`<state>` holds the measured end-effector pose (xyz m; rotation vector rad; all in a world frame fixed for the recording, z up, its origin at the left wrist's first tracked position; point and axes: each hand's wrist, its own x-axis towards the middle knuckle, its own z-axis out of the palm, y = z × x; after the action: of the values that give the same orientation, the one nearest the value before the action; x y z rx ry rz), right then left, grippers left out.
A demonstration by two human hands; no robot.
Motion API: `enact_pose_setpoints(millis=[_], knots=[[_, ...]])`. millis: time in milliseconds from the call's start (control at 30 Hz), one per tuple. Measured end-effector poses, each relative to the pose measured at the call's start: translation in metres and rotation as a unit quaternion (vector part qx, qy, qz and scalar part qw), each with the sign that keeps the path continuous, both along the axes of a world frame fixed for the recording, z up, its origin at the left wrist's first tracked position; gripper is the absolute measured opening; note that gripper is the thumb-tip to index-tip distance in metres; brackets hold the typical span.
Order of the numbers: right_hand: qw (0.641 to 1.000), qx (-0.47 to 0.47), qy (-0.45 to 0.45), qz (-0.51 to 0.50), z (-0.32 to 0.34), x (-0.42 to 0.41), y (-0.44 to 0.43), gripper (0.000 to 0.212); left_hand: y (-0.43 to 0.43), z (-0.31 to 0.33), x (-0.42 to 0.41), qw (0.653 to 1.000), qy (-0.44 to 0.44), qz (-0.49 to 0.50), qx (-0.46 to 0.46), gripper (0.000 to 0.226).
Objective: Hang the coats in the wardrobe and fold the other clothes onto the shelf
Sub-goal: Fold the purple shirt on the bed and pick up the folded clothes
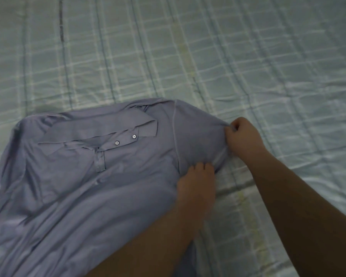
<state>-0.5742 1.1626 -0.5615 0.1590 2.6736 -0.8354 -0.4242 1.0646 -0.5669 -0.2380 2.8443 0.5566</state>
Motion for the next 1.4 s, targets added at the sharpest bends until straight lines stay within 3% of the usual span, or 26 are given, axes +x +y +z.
enact_pose_setpoints(millis=[100, 267, 400, 533, 700, 833, 1000, 1067, 1233, 1400], knots=[[0.999, -0.033, 0.030, -0.020, 0.005, -0.010, 0.013, 0.012, 0.008, 0.006, -0.007, 0.997, 0.029, 0.011, 0.072, 0.012], [1.000, 0.016, 0.007, -0.007, -0.002, -0.015, 0.028, 0.018, 0.016, 0.006, -0.020, 0.981, 0.031, 0.003, 0.191, 0.007], [0.996, -0.056, -0.010, -0.067, 0.009, -0.018, 0.014, 0.020, 0.005, 0.017, -0.020, 0.971, 0.020, 0.082, 0.225, 0.011], [0.960, -0.237, -0.061, -0.135, 0.045, -0.007, -0.026, 0.016, -0.018, 0.030, 0.000, 0.898, 0.006, 0.250, 0.362, 0.015], [0.975, -0.217, -0.026, -0.029, 0.056, 0.021, -0.105, 0.017, -0.070, 0.026, 0.036, 0.819, -0.022, 0.387, 0.422, 0.024], [0.981, -0.161, -0.068, 0.078, 0.035, 0.062, -0.160, 0.010, -0.096, 0.022, 0.063, 0.773, -0.047, 0.440, 0.455, 0.016], [0.976, -0.149, -0.119, 0.103, 0.021, 0.105, -0.191, 0.021, -0.134, 0.024, 0.085, 0.753, -0.092, 0.436, 0.484, 0.010], [0.974, -0.154, -0.136, 0.090, 0.019, 0.117, -0.199, 0.027, -0.155, 0.025, 0.096, 0.767, -0.097, 0.434, 0.462, 0.006], [0.971, -0.162, -0.144, 0.104, -0.023, 0.134, -0.223, 0.024, -0.225, 0.031, 0.126, 0.765, -0.059, 0.469, 0.437, 0.021], [0.967, -0.145, -0.135, 0.162, 0.007, 0.177, -0.294, 0.021, -0.315, 0.035, 0.163, 0.798, 0.028, 0.486, 0.355, 0.007]])
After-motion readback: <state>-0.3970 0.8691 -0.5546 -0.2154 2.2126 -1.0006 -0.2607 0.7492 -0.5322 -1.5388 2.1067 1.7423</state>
